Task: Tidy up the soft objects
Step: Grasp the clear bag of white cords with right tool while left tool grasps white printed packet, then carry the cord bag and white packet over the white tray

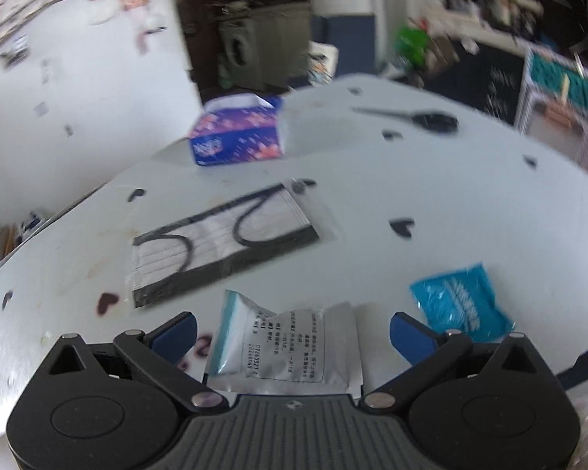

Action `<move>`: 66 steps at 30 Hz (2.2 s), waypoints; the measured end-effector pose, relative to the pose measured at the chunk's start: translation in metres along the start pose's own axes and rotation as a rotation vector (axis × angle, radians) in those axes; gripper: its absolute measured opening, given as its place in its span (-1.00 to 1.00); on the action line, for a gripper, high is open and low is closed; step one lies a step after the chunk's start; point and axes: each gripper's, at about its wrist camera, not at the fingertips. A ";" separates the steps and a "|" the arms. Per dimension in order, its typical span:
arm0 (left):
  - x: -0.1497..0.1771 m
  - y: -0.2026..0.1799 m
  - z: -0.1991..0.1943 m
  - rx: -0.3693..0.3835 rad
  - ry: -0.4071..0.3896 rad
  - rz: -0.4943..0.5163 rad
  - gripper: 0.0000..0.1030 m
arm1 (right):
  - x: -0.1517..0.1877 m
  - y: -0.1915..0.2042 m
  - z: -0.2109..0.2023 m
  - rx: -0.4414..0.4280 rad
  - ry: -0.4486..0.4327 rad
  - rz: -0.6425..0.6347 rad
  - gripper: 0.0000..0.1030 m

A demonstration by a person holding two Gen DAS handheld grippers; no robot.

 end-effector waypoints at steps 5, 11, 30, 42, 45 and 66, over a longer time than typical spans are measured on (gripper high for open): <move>0.003 0.001 0.021 -0.009 0.054 0.053 1.00 | 0.000 0.000 -0.001 -0.001 0.004 0.004 0.70; 0.004 0.004 0.033 -0.007 0.080 0.065 1.00 | 0.000 0.004 0.001 0.006 0.010 -0.001 0.60; 0.023 0.024 0.015 0.021 0.074 -0.238 0.65 | 0.005 0.006 -0.008 0.055 -0.013 0.045 0.29; 0.037 0.026 -0.030 0.009 -0.008 -0.369 0.64 | 0.016 -0.006 -0.036 0.146 -0.097 0.153 0.25; 0.039 0.025 -0.052 0.019 -0.047 -0.410 0.64 | 0.016 -0.010 -0.046 0.177 -0.130 0.179 0.25; 0.110 0.080 -0.191 -0.058 -0.195 -0.654 0.64 | -0.029 0.039 -0.074 0.199 -0.291 0.158 0.25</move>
Point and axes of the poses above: each gripper's, at about its wrist camera, not at the fingertips, and z roughly the way its jaws point, y to its left, x to its underside, and after that the axes turned 12 degrees about -z, right-handed
